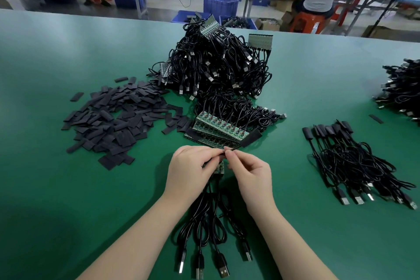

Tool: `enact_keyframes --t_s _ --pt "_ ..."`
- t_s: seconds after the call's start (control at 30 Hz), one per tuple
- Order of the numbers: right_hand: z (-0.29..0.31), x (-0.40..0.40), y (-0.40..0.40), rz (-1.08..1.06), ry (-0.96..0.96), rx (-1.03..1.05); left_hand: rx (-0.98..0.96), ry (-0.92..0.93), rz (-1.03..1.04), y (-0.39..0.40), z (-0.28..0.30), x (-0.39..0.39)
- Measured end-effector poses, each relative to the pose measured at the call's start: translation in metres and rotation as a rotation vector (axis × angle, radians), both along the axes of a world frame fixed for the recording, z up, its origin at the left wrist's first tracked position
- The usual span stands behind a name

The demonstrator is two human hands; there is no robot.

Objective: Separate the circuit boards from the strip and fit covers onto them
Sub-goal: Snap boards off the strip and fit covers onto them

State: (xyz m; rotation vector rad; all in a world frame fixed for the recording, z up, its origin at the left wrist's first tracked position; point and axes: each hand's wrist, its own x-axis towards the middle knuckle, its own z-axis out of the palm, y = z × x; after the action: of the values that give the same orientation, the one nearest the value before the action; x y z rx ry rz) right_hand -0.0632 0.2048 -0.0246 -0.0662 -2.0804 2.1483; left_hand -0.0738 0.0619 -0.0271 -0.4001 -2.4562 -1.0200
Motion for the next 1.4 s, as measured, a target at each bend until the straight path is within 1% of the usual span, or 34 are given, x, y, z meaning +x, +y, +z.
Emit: enact_keyframes --t_s 0.07,0.13,0.2,0.27,0.3,0.33,0.37,0.43,0.47,0.5,0.53,0.57,0.6,0.67,0.7,0.73,0.8,0.83,0.87,0.9,0.93,1.0,1.03,1.07,1.17,1.27,1.33,1.4 --pt "0.003 0.001 -0.002 -0.028 0.027 -0.007 0.023 0.047 -0.013 0.000 0.001 0.001" --pt "0.011 -0.001 0.000 -0.067 0.058 -0.106 0.051 0.111 0.042 0.000 0.002 0.002" --pt "0.026 -0.007 0.014 -0.107 0.080 -0.265 0.114 0.149 0.089 -0.001 0.004 0.003" --pt "0.047 -0.017 0.038 -0.149 0.134 -0.407 0.173 0.123 0.106 -0.003 0.005 0.005" --pt "0.058 -0.020 0.052 -0.193 0.170 -0.404 0.176 0.099 0.108 -0.005 0.005 0.005" --pt "0.067 -0.024 0.068 -0.268 0.205 -0.317 0.162 0.079 0.107 -0.006 0.004 0.005" --pt "0.074 -0.027 0.085 -0.359 0.230 -0.152 0.143 0.065 0.104 -0.006 0.003 0.004" --pt "0.081 -0.036 0.117 -0.500 0.230 0.303 0.136 0.026 0.100 -0.006 0.001 0.001" --pt "0.081 -0.042 0.131 -0.536 0.181 0.559 0.147 0.001 0.097 -0.005 0.001 0.000" --pt "0.077 -0.048 0.145 -0.563 0.092 0.812 0.166 -0.024 0.092 -0.004 0.000 -0.002" --pt "0.071 -0.054 0.158 -0.576 -0.011 1.029 0.196 -0.051 0.088 -0.005 0.000 -0.002" --pt "0.065 -0.058 0.168 -0.572 -0.107 1.182 0.238 -0.075 0.087 -0.006 -0.002 -0.003" --pt "0.058 -0.061 0.177 -0.557 -0.186 1.276 0.283 -0.095 0.093 -0.007 -0.003 -0.003" --pt "0.048 -0.061 0.189 -0.524 -0.329 1.393 0.370 -0.147 0.122 -0.010 -0.005 -0.005" --pt "0.045 -0.060 0.191 -0.519 -0.376 1.445 0.408 -0.181 0.137 -0.011 -0.005 -0.006" --pt "0.045 -0.059 0.190 -0.535 -0.371 1.482 0.440 -0.213 0.150 -0.012 -0.006 -0.008" --pt "0.048 -0.053 0.175 -0.564 -0.208 1.477 0.469 -0.262 0.159 -0.012 -0.007 -0.010" --pt "0.052 -0.047 0.159 -0.536 -0.106 1.441 0.460 -0.278 0.154 -0.012 -0.008 -0.011" --pt "0.055 -0.040 0.139 -0.460 -0.028 1.397 0.438 -0.288 0.146 -0.011 -0.009 -0.010" --pt "0.057 -0.033 0.117 -0.338 0.010 1.343 0.402 -0.289 0.137 -0.011 -0.009 -0.010" --pt "0.058 -0.026 0.094 -0.182 0.004 1.291 0.348 -0.284 0.130 -0.010 -0.008 -0.009" --pt "0.052 -0.012 0.048 0.138 -0.078 1.219 0.156 -0.260 0.135 -0.008 -0.008 -0.007" --pt "0.047 -0.009 0.029 0.243 -0.104 1.213 0.040 -0.238 0.152 -0.008 -0.008 -0.007" --pt "0.040 -0.006 0.014 0.296 -0.113 1.230 -0.053 -0.220 0.176 -0.008 -0.009 -0.006" --pt "0.025 -0.009 -0.006 0.302 -0.118 1.270 -0.204 -0.234 0.252 -0.007 -0.012 -0.007" --pt "0.016 -0.018 -0.002 0.303 -0.124 1.180 -0.311 -0.264 0.250 -0.006 -0.014 -0.010" --pt "0.012 -0.020 0.002 0.297 -0.121 1.108 -0.304 -0.264 0.228 -0.005 -0.013 -0.011" --pt "0.009 -0.018 0.007 0.251 -0.096 0.982 -0.192 -0.271 0.166 -0.007 -0.011 -0.010"
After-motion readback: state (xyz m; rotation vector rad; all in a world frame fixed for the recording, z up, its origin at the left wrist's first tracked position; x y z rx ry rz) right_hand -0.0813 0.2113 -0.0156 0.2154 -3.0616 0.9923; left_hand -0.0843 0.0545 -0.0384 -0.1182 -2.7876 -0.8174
